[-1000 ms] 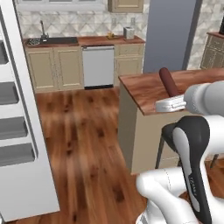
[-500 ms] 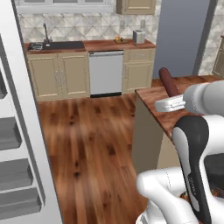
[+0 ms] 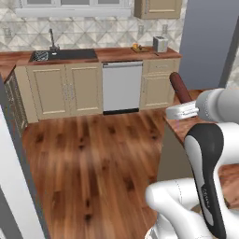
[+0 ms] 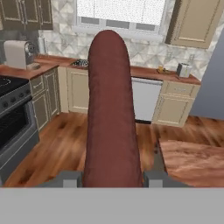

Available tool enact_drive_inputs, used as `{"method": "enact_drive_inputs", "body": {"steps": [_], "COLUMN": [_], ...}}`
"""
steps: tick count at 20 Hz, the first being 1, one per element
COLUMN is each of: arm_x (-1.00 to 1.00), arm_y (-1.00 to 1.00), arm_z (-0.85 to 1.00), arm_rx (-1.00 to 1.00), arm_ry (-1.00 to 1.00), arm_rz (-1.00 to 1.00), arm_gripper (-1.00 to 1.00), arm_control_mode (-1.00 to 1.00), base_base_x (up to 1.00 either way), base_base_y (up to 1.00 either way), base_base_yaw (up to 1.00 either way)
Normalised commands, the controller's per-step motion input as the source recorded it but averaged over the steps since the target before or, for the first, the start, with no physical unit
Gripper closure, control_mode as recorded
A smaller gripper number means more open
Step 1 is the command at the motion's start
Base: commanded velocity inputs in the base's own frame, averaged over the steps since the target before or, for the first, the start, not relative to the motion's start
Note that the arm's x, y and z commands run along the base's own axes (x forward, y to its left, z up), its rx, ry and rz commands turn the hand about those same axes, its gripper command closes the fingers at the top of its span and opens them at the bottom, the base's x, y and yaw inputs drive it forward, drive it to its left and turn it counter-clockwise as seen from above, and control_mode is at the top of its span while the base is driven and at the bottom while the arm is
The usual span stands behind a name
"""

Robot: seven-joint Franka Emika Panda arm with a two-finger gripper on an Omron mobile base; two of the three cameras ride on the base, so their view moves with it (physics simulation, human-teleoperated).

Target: Retrieve the sausage and cheese from the fridge and place them on the cutting board on the counter.

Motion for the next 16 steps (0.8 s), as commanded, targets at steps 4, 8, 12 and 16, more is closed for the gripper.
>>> {"method": "enact_drive_inputs", "body": {"steps": [4,8,12,16], "arm_x": [0.0,0.0,0.0,0.0], "arm_y": [0.0,0.0,0.0,0.0], "arm_z": [0.0,0.0,0.0,0.0], "arm_rx": [0.0,0.0,0.0,0.0], "arm_ry": [0.0,0.0,0.0,0.0], "arm_rz": [0.0,0.0,0.0,0.0], "arm_gripper": [1.0,1.0,1.0,1.0], "arm_control_mode": [1.0,1.0,1.0,1.0], "base_base_x": [1.0,1.0,1.0,1.0], "base_base_y": [0.07,0.0,0.06,0.11], "base_base_yaw": [0.04,0.01,0.0,0.0]}}
